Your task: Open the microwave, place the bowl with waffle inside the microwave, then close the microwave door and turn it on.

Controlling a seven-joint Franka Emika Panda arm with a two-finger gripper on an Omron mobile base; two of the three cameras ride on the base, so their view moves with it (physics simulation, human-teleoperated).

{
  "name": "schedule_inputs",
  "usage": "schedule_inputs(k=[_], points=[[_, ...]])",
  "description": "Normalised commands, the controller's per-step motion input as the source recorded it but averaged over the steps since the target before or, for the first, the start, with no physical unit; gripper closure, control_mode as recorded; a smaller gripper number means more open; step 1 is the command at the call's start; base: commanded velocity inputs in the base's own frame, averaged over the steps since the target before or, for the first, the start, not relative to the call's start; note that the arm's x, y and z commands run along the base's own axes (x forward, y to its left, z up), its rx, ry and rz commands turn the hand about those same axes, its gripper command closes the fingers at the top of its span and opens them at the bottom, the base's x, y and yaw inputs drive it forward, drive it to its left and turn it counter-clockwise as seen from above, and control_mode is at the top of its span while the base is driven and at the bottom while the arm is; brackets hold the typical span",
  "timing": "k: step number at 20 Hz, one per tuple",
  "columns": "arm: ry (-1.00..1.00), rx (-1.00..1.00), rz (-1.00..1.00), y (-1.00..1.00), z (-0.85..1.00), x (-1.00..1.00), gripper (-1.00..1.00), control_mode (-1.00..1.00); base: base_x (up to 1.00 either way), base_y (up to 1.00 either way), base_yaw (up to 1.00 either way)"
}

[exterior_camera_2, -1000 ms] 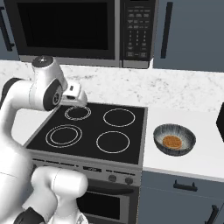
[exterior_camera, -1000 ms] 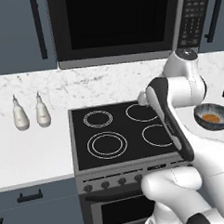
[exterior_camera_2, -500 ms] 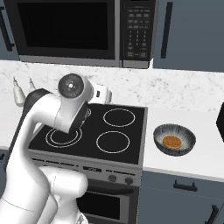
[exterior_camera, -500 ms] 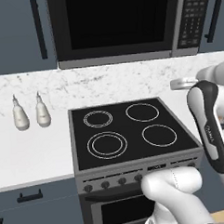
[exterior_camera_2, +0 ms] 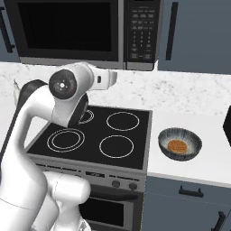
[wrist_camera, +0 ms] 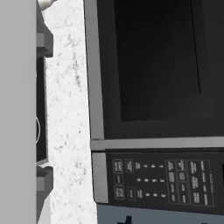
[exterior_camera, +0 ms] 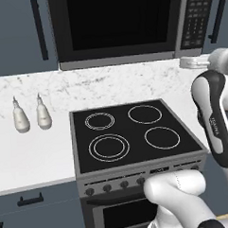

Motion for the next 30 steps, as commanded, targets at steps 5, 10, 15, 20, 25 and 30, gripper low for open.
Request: schedule_inputs(k=[5, 10, 15, 20, 25, 30], points=[[-0.06, 0.00, 0.00, 0.00, 0.19, 0.00, -1.00, -1.00, 0.00, 0.00, 0.00], [-0.06, -0.03, -0.02, -0.02, 0.36, 0.16, -1.00, -1.00, 0.00, 0.00, 0.00], [-0.17, 0.00, -0.01, -0.39, 0.01, 0.41, -1.00, -1.00, 0.00, 0.00, 0.00], [-0.17, 0.00, -0.02, -0.03, 0.01, 0.48, -1.00, -1.00, 0.00, 0.00, 0.00], [0.00, -0.01, -0.02, -0.07, 0.04, 0.46, -1.00, -1.00, 0.00, 0.00, 0.00], [-0.02, 0.00, 0.00, -0.15, 0.14, 0.31, -1.00, -1.00, 0.00, 0.00, 0.00]])
